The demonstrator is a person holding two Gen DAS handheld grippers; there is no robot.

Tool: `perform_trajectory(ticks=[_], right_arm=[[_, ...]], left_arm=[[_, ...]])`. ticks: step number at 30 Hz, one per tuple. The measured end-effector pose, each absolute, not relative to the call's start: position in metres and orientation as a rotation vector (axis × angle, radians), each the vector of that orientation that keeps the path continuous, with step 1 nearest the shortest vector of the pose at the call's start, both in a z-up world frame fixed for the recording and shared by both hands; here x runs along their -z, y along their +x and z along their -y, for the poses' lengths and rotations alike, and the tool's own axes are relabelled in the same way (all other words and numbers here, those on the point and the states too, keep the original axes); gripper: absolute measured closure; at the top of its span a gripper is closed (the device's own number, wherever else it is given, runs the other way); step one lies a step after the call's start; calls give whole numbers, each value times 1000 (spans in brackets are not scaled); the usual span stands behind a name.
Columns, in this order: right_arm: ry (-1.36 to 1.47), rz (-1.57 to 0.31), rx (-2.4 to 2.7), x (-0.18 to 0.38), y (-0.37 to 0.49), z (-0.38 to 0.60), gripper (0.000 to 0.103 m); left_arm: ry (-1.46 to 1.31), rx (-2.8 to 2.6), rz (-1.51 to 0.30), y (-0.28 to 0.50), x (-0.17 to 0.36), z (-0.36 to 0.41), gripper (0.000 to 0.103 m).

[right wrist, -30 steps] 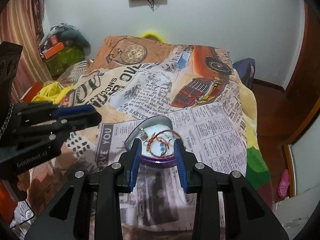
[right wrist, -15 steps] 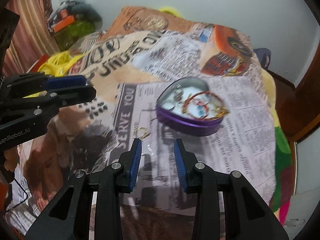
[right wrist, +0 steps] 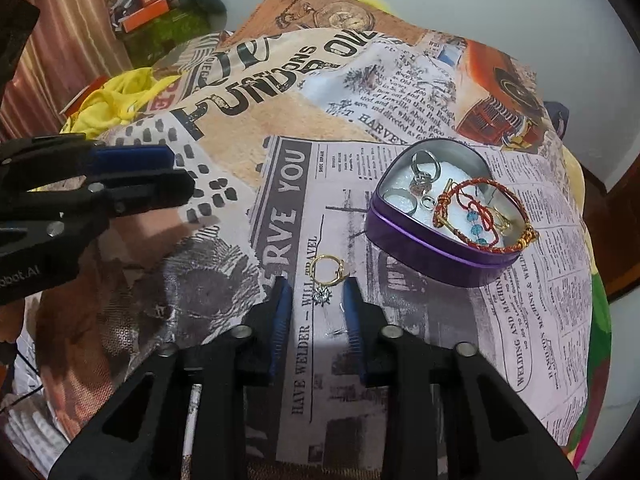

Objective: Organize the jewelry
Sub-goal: 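Move both tools back to the gold ring and earring beside the tin, then grasp a gold ring with the left gripper while the right grasps an earring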

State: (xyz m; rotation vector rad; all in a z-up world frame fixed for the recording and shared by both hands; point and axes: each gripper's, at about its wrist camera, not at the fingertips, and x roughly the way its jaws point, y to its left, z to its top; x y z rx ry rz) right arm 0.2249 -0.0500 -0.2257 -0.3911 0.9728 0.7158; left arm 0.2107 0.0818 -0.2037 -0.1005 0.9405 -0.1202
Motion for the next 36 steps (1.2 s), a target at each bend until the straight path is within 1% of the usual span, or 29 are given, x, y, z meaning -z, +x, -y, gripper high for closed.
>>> perform_trajectory(ticks=[1,7,20,36], right_arm=[[-395,-972,-716,226,225,50,94],[-406,-946,-699,220,223,55,94],[-278,-875,-600,190,241,103,94],[-221,-874,-567,193,248,125,94]], left_arm=[[-100,123,-946,212,205,-81,74],[-96,170,-962,220,207,-67,74],[-45,270,-1056,247,232,-16,74],[-66,281,-1081,272,243,-10,74]])
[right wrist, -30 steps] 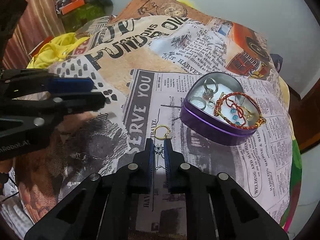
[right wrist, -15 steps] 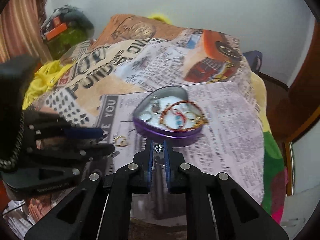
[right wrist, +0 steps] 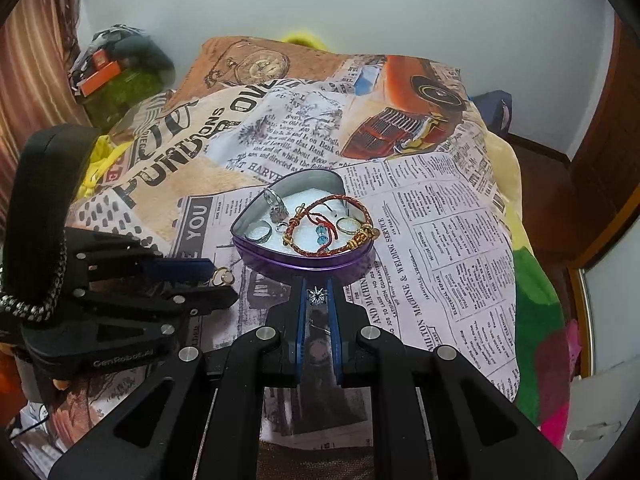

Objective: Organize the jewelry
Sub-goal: 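Grasp a gold ring with the left gripper while the right grasps an earring, then carry the gold ring and earring over the heart tin with both grippers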

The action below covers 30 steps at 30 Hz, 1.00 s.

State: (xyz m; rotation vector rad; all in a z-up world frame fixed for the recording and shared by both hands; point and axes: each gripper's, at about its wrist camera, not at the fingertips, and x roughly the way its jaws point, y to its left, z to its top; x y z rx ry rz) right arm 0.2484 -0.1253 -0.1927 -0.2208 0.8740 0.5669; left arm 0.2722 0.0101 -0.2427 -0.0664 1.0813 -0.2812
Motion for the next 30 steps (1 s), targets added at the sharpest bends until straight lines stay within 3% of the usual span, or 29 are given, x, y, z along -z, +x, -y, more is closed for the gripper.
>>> perform_trajectory(ticks=[3,4,5,30], right_arm=[[-215,-871,-563,192,249,127,94],[-213,-870,-560,191,250,128,94],[-211,-869,-559,191,250,129,94],[-169,-743,-513,137,243,146,94]], left_arm=[[-58,282,-1076,274,243,-8,74],[-55,284,-1071,274,243,-8,82],[-53,284,-1069,273,243,-8,83],[18,253,-879,245,171,0,83]])
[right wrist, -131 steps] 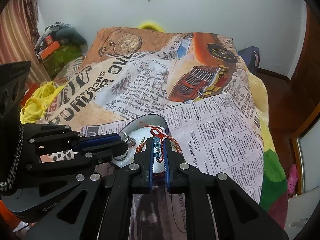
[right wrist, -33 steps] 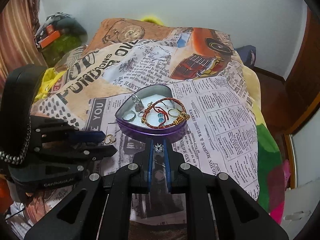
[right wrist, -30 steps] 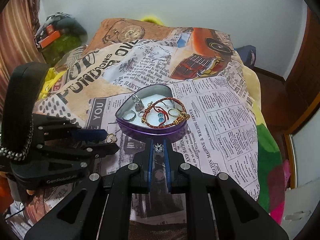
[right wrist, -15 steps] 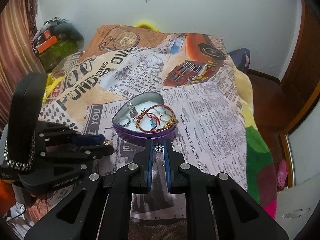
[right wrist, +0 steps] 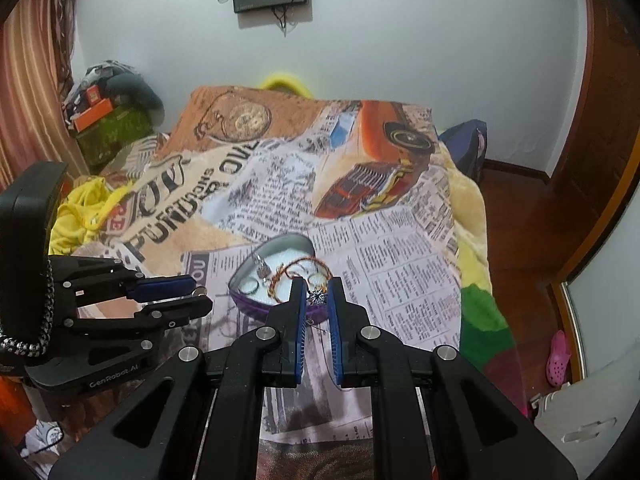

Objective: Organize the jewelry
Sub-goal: 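Carry the gold ring and earring over the heart tin with both grippers, then open the left gripper into the tin while the right releases the earring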

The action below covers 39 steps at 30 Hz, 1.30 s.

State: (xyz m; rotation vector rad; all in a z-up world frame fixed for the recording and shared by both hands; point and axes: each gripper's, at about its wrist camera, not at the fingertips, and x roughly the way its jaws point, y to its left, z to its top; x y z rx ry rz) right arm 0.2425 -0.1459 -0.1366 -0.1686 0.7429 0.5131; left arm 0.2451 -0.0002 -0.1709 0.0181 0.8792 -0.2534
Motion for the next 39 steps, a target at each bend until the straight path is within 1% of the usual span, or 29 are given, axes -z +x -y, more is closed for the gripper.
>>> perform_trajectory(ticks=[6,10,18,29,39], right_arm=[[-153,-708,-518,123,244,143,94],[-144,-702,-524,122,247,141,94],[-132,-742,-527,138,263,134,94],[-127,-809,-538,164,288,123,94],[-112,-850,-560,176,300,123,93]], left_arm=[[-6,250,-830,250,152,0,83],[-13,258,-820,258,150,1,83],[-27,262,-844,277,165,0,83],[-50,288,-923,301,195,-1,83],[-45,296,-950,306,204,1,83]])
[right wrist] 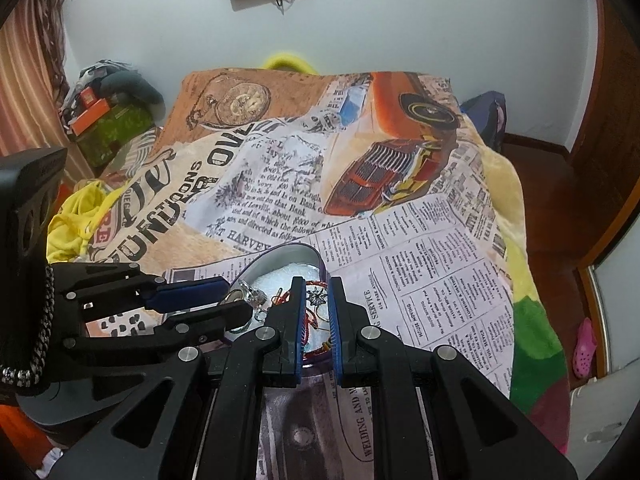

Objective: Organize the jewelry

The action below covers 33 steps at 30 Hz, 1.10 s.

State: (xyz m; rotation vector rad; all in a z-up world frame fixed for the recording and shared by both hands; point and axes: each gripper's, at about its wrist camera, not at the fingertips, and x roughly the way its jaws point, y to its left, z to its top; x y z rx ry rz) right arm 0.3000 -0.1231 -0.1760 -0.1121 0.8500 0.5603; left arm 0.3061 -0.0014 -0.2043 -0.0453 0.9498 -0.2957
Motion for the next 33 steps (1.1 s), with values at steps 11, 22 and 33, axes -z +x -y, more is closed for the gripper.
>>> perform_trajectory(ticks=[11,22,33], right_arm=[[-114,-833,-564,169,294,122,69],[-105,-720,-537,120,262,134,69],[-74,-442,-481,30,175,162,69]], left_arm=[[-45,291,-926,297,194,-1,82],[-87,251,-788,257,129,-17,82],[-37,161,-469,161,22,-12,72]])
